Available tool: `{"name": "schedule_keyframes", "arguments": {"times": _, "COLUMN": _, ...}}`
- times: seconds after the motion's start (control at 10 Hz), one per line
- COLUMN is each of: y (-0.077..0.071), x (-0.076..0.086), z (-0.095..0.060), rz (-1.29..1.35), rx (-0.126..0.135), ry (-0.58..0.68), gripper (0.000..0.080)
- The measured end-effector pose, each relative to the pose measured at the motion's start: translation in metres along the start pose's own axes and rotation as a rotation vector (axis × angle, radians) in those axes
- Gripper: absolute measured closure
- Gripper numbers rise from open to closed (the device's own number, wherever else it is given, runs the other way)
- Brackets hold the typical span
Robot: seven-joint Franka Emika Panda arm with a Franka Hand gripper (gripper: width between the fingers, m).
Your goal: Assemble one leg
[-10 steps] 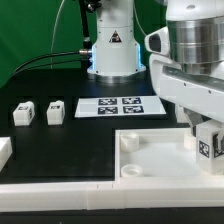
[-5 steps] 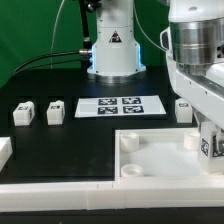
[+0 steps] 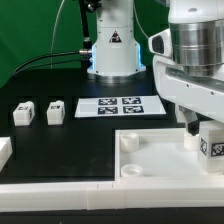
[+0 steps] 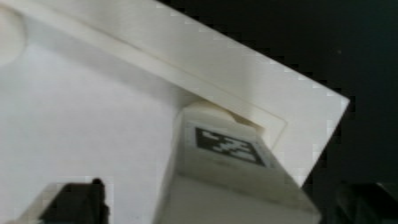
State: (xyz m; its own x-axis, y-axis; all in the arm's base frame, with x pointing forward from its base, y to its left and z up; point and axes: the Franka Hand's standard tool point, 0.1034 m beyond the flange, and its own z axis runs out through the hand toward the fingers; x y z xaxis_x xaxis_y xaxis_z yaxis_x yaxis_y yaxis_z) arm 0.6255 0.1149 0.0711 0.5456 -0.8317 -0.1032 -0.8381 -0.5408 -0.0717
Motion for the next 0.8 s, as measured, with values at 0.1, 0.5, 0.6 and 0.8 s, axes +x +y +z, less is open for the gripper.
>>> {"name": "schedule_keyframes", "arguments": {"times": 0.1, "y": -0.0003, "x": -0.0003, "z": -0.0002, "rz": -0.145, "rx": -0.005, "ry": 0.005, "gripper": 0.0151}}
{"name": "schedule_keyframes", "arguments": {"times": 0.5, "y": -0.0019, "x": -0.0045, "z": 0.0003, "rz": -0.561, "rx": -0.028, "ry": 0.023, "gripper": 0.0151}}
{"name": "schedule_keyframes", "arguments": {"times": 0.6, "y": -0.0014, "x": -0.0038, "z": 0.0003, "rz": -0.707, "rx": -0.038, "ry": 0.027, "gripper": 0.0151}}
{"name": "schedule_keyframes", "arguments": {"times": 0.8, "y": -0.0011, "x": -0.0029, "z": 0.0001, "rz": -0.874, "rx": -0.046, "ry": 0.028, "gripper": 0.0151}}
